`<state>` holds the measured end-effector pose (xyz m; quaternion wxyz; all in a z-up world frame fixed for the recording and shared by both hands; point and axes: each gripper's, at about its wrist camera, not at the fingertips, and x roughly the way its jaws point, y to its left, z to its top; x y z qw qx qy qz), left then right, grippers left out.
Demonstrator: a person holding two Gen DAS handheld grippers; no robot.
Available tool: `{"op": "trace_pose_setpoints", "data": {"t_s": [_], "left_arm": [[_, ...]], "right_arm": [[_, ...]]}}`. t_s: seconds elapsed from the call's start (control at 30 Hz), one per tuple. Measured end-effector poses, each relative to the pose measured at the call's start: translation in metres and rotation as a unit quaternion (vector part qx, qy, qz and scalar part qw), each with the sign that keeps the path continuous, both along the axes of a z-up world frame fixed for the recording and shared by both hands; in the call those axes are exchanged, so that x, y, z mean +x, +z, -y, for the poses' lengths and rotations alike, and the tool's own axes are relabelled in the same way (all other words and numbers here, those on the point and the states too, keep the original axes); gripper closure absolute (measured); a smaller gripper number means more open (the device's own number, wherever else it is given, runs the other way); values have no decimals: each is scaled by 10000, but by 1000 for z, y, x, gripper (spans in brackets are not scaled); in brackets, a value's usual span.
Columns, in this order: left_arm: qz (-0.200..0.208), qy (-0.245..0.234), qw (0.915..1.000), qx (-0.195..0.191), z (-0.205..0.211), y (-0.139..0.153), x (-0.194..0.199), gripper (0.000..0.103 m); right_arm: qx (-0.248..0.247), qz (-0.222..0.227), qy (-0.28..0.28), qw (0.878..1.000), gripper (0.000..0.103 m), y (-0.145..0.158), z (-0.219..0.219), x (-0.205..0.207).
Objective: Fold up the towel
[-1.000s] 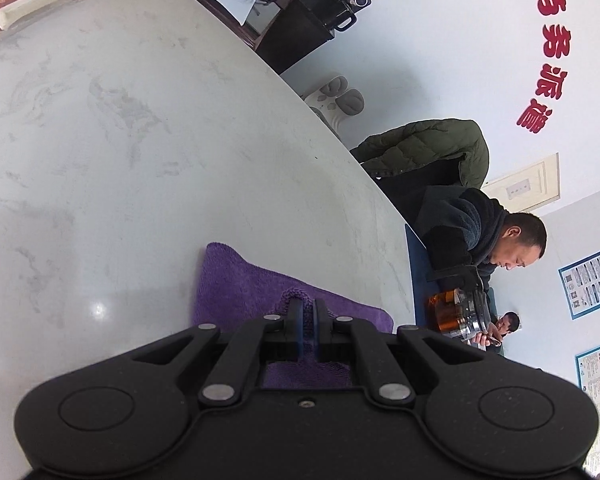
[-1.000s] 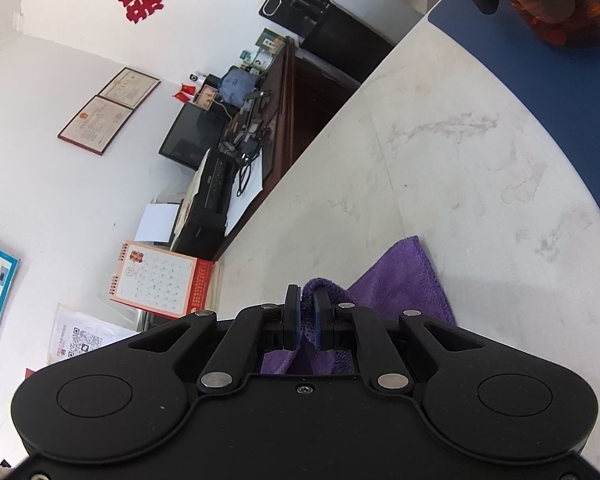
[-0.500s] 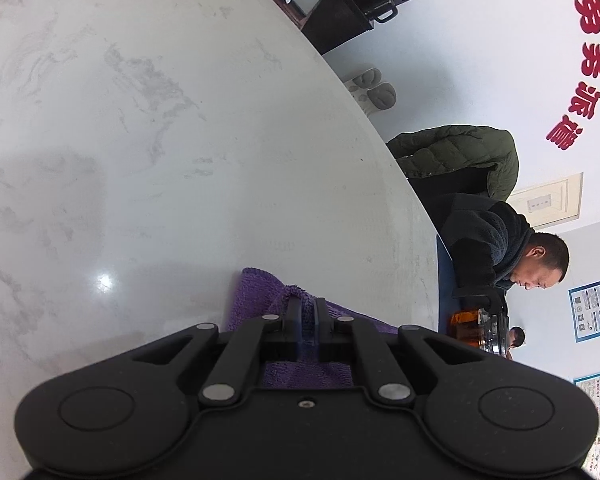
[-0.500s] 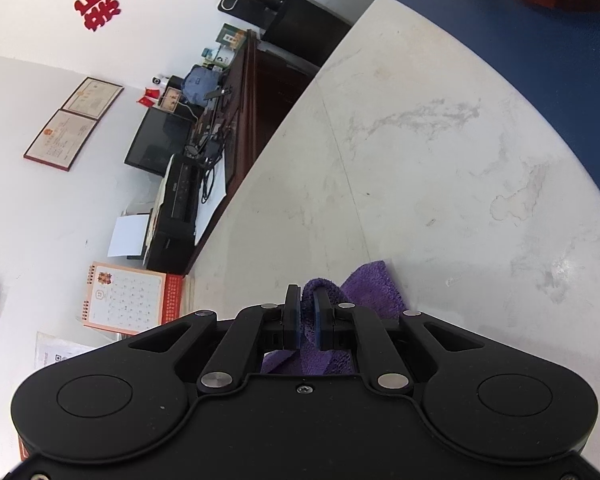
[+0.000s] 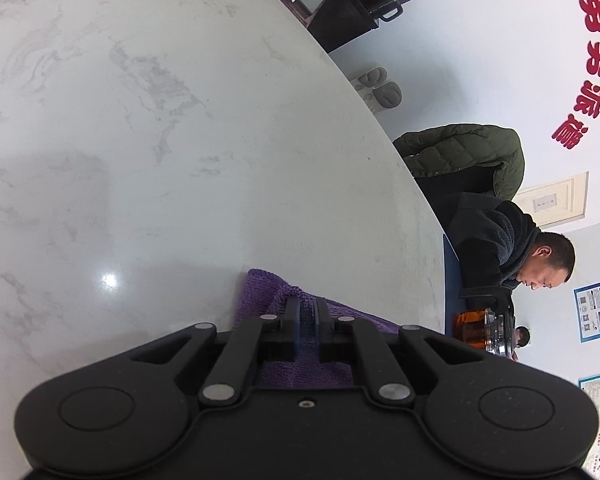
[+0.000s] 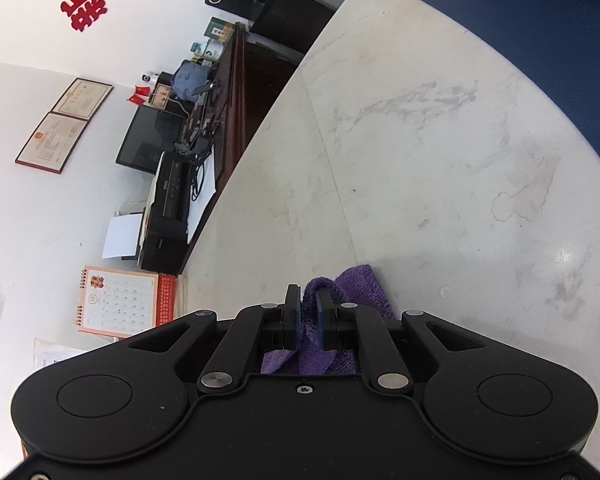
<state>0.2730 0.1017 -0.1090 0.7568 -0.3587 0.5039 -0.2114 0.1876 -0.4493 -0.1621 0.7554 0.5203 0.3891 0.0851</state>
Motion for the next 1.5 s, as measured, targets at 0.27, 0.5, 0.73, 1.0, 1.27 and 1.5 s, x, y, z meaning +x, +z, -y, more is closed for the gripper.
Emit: {"op": "trace_pose_setpoints", "data": {"t_s": [0.27,0.5,0.73,1.0,1.27,1.5], "left_arm": [[361,-133,9992,-92,1,27,-30,99],[426,5,9986,-301,-7,35,-77,99],[489,144,9974,-512,-16,43,-124,99],[464,256,9965,-650,-22,43,-152,99],[435,198,9965,-681,-21,39,-131,99],[300,169,9974,-641,-18,25,-84,99]], "right_arm": [[165,269,29,9995,95,24,0,-30],[300,557,27,9980,95,47,0,-74],[449,660,-19,9968,95,64,3,-126],[581,575,-97,9966,95,63,2,-161],[581,573,-105,9966,95,60,2,-152],[531,471,-77,9974,95,47,6,-111]]}}
